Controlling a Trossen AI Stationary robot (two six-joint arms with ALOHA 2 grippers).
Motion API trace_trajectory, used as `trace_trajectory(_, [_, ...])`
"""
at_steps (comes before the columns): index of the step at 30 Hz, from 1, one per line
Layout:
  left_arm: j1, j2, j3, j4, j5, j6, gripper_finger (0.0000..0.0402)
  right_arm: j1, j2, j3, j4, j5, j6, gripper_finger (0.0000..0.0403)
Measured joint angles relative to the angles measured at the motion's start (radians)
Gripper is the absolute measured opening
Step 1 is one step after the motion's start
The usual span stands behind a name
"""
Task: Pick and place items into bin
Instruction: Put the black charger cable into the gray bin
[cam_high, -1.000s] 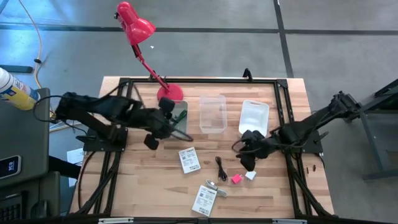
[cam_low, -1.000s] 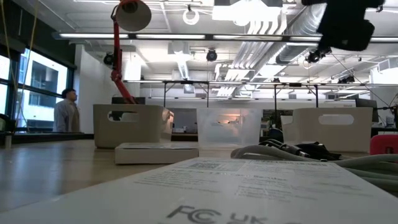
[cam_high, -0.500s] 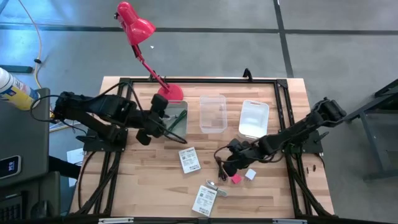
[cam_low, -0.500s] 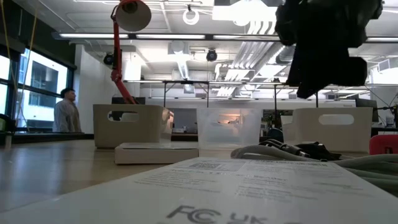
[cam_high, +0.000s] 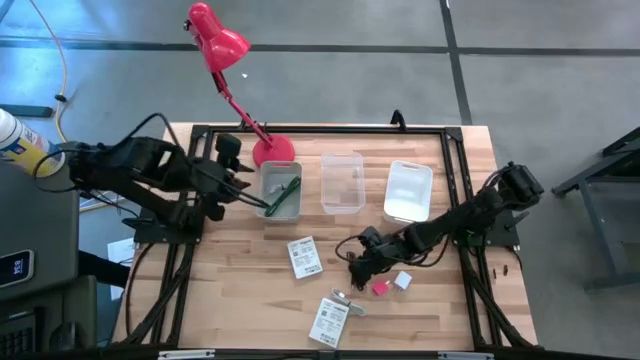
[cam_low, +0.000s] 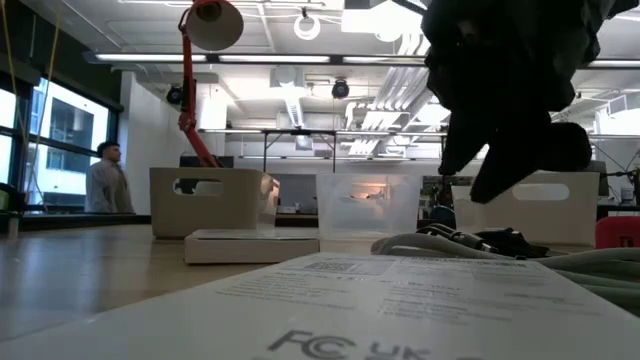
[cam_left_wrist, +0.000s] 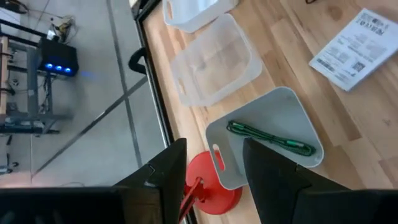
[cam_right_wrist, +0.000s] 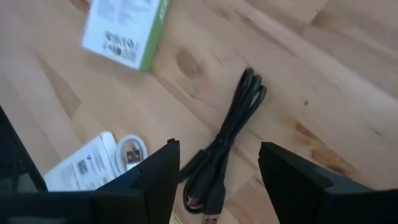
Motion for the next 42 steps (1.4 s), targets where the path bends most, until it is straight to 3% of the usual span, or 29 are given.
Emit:
trace_trajectory(8, [0.0, -0.03, 0.0, 0.0, -0.011, -0.035, 0.0145, 0.0, 0.05, 0.0, 0.006, -0.101, -0.015, 0.0187])
trace_trajectory(17, [0.0, -0.029, 0.0, 0.0, -0.029, -0.046, 0.0145, 0.0, 0.088, 0.0, 0.077, -0.117, -0.036, 0.0171])
trace_trajectory(27, [0.0, -0.028, 0.0, 0.0, -0.05, -0.047, 0.0145, -0.047, 0.178, 0.0, 0.266, -0.195, -0.081, 0.0153])
trace_trajectory(39, [0.0, -0.028, 0.0, -0.033, -0.049, -0.049, 0.0145, -0.097, 0.18, 0.052, 0.379, -0.176, -0.226, 0.0146])
trace_trajectory(42, [0.0, -0.028, 0.0, -0.015, -0.008, -0.049, 0.0145, -0.101, 0.164, 0.079, 0.378, -0.157, -0.283, 0.0146])
